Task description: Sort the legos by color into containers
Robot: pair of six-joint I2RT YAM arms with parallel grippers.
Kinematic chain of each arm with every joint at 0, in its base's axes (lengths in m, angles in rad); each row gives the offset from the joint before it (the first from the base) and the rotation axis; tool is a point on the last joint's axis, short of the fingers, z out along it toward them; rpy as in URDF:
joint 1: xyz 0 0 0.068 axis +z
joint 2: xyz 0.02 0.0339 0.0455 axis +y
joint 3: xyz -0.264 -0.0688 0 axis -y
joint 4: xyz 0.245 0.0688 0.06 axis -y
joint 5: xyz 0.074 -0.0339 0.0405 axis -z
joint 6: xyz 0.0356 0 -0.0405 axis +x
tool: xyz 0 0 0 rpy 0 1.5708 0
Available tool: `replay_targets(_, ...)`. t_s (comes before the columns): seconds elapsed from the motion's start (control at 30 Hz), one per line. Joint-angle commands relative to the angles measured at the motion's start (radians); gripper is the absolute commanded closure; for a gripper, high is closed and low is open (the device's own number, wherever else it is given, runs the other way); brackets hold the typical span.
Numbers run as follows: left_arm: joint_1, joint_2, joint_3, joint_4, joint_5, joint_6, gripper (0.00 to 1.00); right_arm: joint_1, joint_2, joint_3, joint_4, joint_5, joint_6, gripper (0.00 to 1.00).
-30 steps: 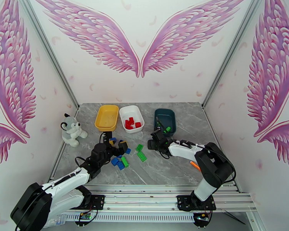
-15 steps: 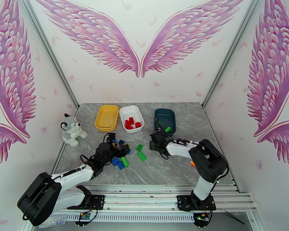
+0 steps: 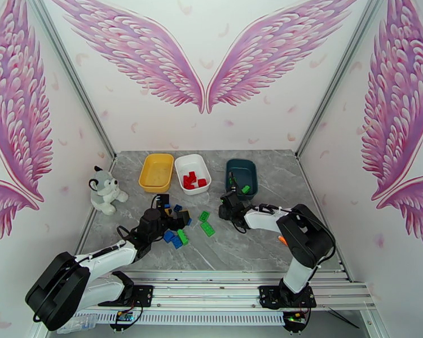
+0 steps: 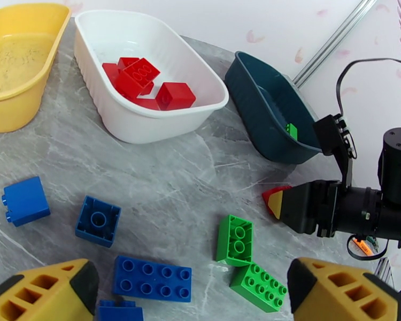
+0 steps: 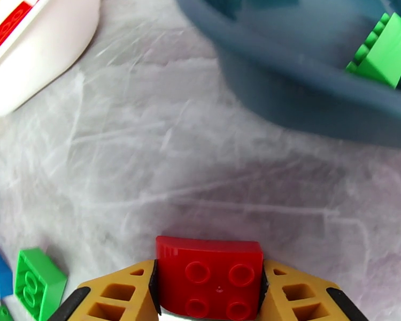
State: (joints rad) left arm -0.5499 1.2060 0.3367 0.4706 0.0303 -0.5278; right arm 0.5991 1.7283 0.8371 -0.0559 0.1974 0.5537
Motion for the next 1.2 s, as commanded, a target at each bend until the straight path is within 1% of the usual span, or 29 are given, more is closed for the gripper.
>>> replay_targets(0.0,0.005,0.006,0.034,0.017,0.0,0.0,0.01,0.016,-0.071,-0.011,-0.038,-0.044,0.01,0.65)
replay_targets(0.2,0.007,0.009,0.033,0.017,-0.007,0.002,0.01,0.019,-0.108,0.042,-0.078,-0.052,0.0,0.66)
replay_targets(0.33,0.014,0.01,0.032,0.016,-0.013,0.004,0.01,0.024,-0.091,0.125,-0.107,-0.066,-0.006,0.67)
replay_targets(0.4,0.018,0.01,0.03,0.015,-0.008,0.003,0.01,0.027,-0.076,0.166,-0.137,-0.054,-0.007,0.67)
replay_targets(0.43,0.021,0.009,0.03,0.014,-0.005,0.002,0.01,0.029,-0.07,0.179,-0.145,-0.047,-0.01,0.65)
replay_targets(0.5,0.024,0.003,0.028,0.011,-0.001,0.004,0.01,0.03,-0.061,0.189,-0.162,-0.024,-0.014,0.58)
replay_targets(0.6,0.03,-0.007,0.023,0.008,-0.001,0.006,0.01,0.028,-0.061,0.149,-0.153,0.0,-0.022,0.49)
replay_targets(0.67,0.032,-0.008,0.019,0.01,0.0,0.006,0.01,0.025,-0.054,0.119,-0.131,-0.009,-0.026,0.45)
replay_targets(0.77,0.034,-0.007,0.019,0.013,0.011,0.0,0.01,0.026,-0.023,0.098,-0.116,-0.023,-0.029,0.43)
replay_targets(0.97,0.033,-0.028,0.02,0.0,0.001,0.006,0.01,0.026,0.001,0.002,-0.042,-0.048,0.003,0.34)
replay_targets(1.03,0.035,-0.024,0.02,0.0,-0.003,0.009,0.01,0.027,0.006,-0.029,-0.005,-0.072,0.015,0.32)
replay_targets(1.17,0.035,-0.003,0.025,0.012,0.005,0.006,0.01,0.035,0.039,-0.054,0.073,-0.151,0.036,0.32)
